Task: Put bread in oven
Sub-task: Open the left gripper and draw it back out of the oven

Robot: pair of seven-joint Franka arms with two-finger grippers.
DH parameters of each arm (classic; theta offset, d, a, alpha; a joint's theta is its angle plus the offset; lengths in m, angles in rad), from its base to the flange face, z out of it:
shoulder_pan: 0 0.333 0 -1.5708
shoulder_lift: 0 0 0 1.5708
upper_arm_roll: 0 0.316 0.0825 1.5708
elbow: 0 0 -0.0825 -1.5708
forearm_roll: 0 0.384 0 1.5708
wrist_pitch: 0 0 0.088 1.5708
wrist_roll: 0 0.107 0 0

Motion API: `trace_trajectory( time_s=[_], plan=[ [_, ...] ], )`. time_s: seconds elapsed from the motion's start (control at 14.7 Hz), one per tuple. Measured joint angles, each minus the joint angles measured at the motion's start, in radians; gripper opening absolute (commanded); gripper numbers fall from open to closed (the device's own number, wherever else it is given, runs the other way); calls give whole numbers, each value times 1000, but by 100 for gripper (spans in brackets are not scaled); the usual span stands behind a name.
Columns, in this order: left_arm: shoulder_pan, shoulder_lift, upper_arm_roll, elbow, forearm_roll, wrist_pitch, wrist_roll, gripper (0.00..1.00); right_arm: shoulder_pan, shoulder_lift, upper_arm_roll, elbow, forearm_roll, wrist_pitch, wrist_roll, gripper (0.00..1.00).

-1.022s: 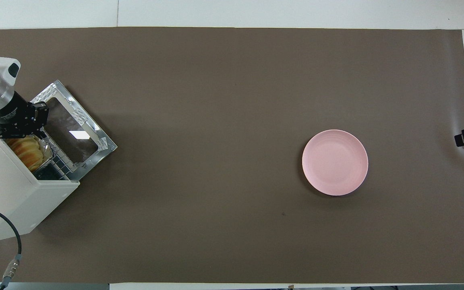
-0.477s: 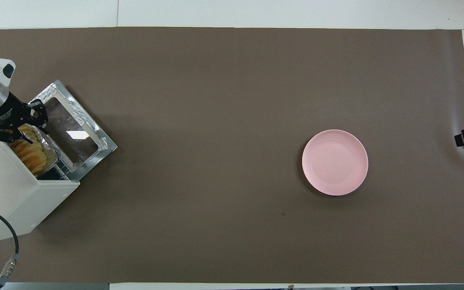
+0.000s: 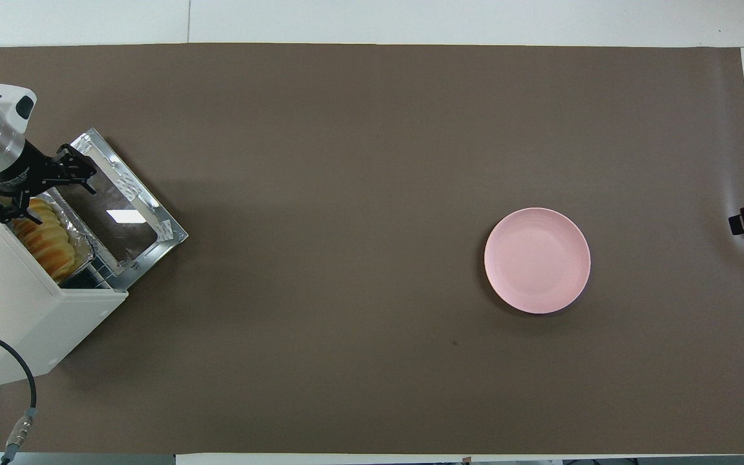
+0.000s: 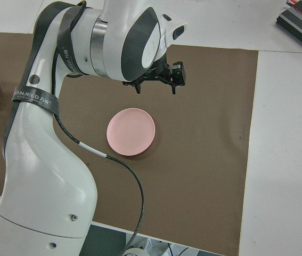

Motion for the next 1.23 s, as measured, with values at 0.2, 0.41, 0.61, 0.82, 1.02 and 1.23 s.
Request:
trace_trajectory(
  time_s=[0.2, 0.41, 0.61, 0.82, 1.02, 1.23],
  plan=[
    [-27, 0, -1, 6, -1, 19, 7, 100, 0, 0, 0, 0, 0, 0, 0, 100],
    [-56, -1, -3, 19, -1, 31, 7, 100, 0, 0, 0, 0, 0, 0, 0, 100],
    [-61, -2, -2, 70, -7, 38, 7, 100, 0, 0, 0, 0, 0, 0, 0, 100],
    [-56, -14, 9, 130, -9, 38, 67, 100, 0, 0, 0, 0, 0, 0, 0, 100],
    [-14, -50, 16, 141, -9, 36, 221, 100, 0, 0, 0, 0, 0, 0, 0, 100],
    [46, -97, 19, 138, -10, 24, 371, 100, 0, 0, 0, 0, 0, 0, 0, 100]
  ],
)
